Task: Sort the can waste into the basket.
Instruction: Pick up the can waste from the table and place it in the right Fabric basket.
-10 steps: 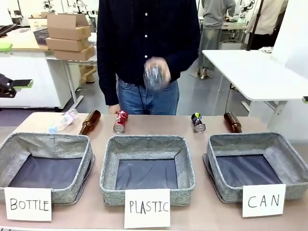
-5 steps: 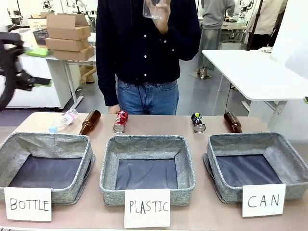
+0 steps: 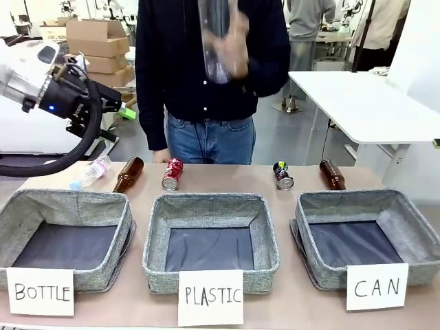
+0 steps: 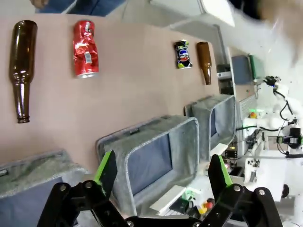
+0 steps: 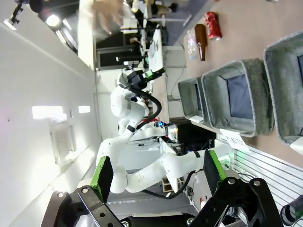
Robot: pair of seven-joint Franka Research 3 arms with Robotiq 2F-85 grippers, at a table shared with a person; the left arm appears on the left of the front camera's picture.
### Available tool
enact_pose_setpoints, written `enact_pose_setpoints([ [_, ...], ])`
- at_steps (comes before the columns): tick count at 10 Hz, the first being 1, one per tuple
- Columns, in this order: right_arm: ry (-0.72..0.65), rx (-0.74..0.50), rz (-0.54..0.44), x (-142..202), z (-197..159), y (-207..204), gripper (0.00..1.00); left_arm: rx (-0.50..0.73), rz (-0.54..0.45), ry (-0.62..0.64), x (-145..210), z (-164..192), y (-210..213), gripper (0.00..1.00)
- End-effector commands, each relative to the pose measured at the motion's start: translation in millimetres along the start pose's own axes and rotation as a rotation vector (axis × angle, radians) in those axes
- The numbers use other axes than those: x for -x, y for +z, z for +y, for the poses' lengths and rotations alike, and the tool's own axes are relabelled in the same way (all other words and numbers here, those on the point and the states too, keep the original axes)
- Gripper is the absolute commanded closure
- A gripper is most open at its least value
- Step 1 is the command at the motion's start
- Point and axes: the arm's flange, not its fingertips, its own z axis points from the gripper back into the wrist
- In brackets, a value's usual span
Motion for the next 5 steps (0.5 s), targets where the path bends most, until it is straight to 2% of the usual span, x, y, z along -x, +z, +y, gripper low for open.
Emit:
enact_pose_setpoints([
  [1,0.028,-0.015,0.002,-2.6,2.9,0.7,0.0,0.023,0.013,-0.048,14.8,-2.8,23.9,0.0],
  [5,0.028,-0.015,0.002,-2.6,2.9,0.7,0.0,0.023,0.013,-0.048,14.8,-2.8,23.9,0.0],
])
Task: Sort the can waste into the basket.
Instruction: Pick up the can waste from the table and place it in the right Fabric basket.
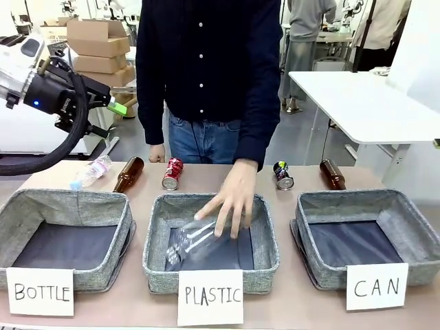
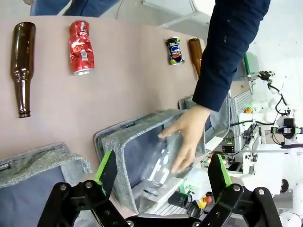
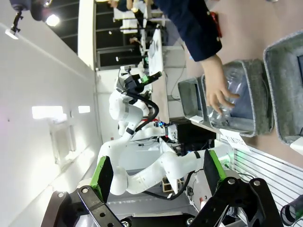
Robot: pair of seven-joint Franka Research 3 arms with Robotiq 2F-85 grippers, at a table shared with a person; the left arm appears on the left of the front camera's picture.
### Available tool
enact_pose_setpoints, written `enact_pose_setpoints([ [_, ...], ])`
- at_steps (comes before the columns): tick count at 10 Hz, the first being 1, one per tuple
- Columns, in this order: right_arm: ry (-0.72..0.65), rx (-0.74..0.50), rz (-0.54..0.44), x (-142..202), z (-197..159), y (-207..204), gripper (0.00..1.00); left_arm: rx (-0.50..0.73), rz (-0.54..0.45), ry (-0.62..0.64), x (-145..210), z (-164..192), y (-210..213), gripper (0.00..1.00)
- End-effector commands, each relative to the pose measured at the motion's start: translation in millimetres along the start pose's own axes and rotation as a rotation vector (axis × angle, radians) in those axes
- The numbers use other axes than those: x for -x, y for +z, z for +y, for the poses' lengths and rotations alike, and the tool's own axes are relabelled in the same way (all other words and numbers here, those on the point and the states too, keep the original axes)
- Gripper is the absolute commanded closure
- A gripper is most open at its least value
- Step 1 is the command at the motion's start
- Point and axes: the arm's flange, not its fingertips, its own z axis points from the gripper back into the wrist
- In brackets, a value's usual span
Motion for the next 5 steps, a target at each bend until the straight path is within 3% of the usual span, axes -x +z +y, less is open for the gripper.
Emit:
enact_pose_setpoints([
  [1,0.028,-0.015,0.002,-2.7,2.9,0.6,0.0,-0.005,0.014,-0.019,4.8,2.3,-0.2,0.0],
  [5,0.028,-0.015,0.002,-2.7,2.9,0.6,0.0,-0.005,0.014,-0.019,4.8,2.3,-0.2,0.0],
])
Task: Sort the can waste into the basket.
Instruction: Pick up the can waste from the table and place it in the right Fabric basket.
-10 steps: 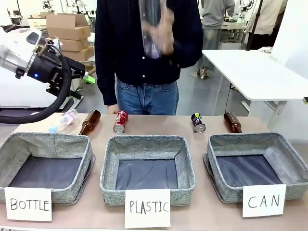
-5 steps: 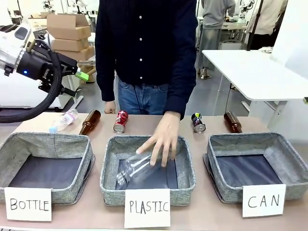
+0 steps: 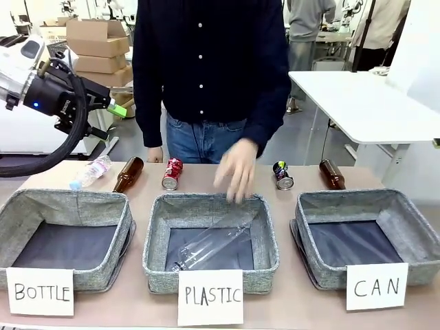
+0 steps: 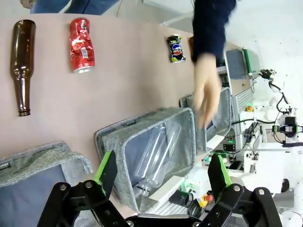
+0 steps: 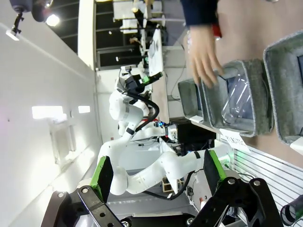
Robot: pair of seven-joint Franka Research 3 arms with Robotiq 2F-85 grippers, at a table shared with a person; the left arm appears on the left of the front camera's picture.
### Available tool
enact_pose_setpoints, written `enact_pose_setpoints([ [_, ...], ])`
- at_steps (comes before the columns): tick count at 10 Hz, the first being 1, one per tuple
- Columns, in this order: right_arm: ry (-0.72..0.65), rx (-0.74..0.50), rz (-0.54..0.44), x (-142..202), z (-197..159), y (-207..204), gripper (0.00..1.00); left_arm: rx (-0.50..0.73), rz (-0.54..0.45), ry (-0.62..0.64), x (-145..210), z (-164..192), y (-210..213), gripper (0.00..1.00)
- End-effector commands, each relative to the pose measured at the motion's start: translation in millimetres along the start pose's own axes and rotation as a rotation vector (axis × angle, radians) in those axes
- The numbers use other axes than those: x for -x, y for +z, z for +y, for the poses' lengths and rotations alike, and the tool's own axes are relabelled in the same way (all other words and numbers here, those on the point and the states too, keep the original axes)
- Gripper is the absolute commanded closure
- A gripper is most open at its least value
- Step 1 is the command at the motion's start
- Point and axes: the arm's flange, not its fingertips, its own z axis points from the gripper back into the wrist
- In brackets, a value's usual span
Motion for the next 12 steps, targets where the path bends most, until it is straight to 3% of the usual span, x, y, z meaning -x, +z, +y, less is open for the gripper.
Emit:
enact_pose_setpoints([
  [1,0.027,-0.015,0.002,-2.7,2.9,0.6,0.0,-0.001,0.005,-0.017,3.0,1.5,1.7,0.0],
  [6,0.027,-0.015,0.002,-2.7,2.9,0.6,0.0,0.0,0.0,0.0,0.1,0.1,0.0,0.0],
  [9,0.027,-0.015,0.002,-2.7,2.9,0.6,0.0,-0.169,0.142,0.141,-92.7,19.4,-80.7,0.0],
  [12,0.027,-0.015,0.002,-2.7,2.9,0.6,0.0,-0.324,0.167,0.189,-122.8,44.7,-168.3,0.0],
])
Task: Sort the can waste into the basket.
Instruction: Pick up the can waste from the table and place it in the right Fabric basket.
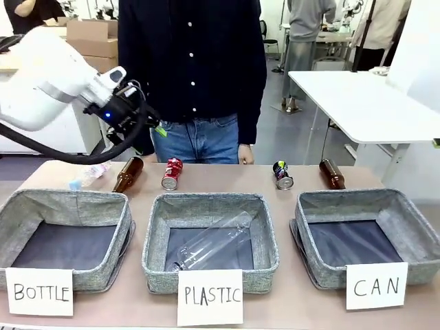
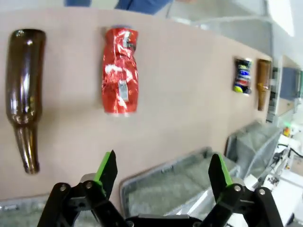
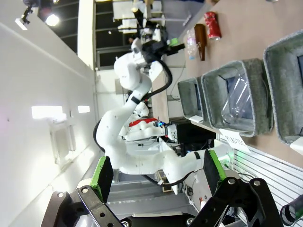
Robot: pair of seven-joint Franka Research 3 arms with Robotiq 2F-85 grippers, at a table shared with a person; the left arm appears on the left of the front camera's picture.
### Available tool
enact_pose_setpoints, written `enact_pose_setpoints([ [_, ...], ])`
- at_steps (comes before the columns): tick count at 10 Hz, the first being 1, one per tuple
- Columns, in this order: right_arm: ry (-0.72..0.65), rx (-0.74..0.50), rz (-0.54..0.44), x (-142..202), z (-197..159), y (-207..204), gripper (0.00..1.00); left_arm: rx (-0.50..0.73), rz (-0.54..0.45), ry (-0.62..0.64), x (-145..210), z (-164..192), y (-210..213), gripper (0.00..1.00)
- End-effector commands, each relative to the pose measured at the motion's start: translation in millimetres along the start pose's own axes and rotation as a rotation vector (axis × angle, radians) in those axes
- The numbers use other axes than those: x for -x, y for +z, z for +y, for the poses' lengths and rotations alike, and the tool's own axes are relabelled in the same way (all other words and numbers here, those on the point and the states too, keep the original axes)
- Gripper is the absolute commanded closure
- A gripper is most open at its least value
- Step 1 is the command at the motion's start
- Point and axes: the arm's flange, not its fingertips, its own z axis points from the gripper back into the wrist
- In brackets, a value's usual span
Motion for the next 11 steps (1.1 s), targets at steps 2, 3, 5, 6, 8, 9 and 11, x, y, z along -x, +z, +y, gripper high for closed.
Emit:
enact_pose_setpoints([
  [2,0.027,-0.017,0.001,-2.6,2.8,0.9,0.0,-0.155,-0.016,0.037,-36.3,-6.1,-45.4,0.0],
  [3,0.027,-0.017,0.001,-2.6,2.8,0.9,0.0,-0.181,0.013,0.035,-38.8,-5.1,-61.3,0.0],
  [5,0.027,-0.017,0.001,-2.6,2.8,0.9,0.0,-0.261,0.035,0.036,-42.8,0.1,-98.3,0.0],
  [6,0.027,-0.017,0.001,-2.6,2.8,0.9,0.0,-0.272,0.026,0.028,-42.1,2.0,-113.2,0.0],
  [8,0.027,-0.017,0.001,-2.6,2.8,0.9,0.0,-0.313,-0.004,0.003,-40.9,7.0,-136.7,0.0],
  [9,0.027,-0.017,0.001,-2.6,2.8,0.9,0.0,-0.317,-0.008,-0.017,-40.1,7.8,-141.6,0.0],
  [11,0.027,-0.017,0.001,-2.6,2.8,0.9,0.0,-0.333,-0.034,-0.05,-39.2,8.4,-145.0,0.0],
])
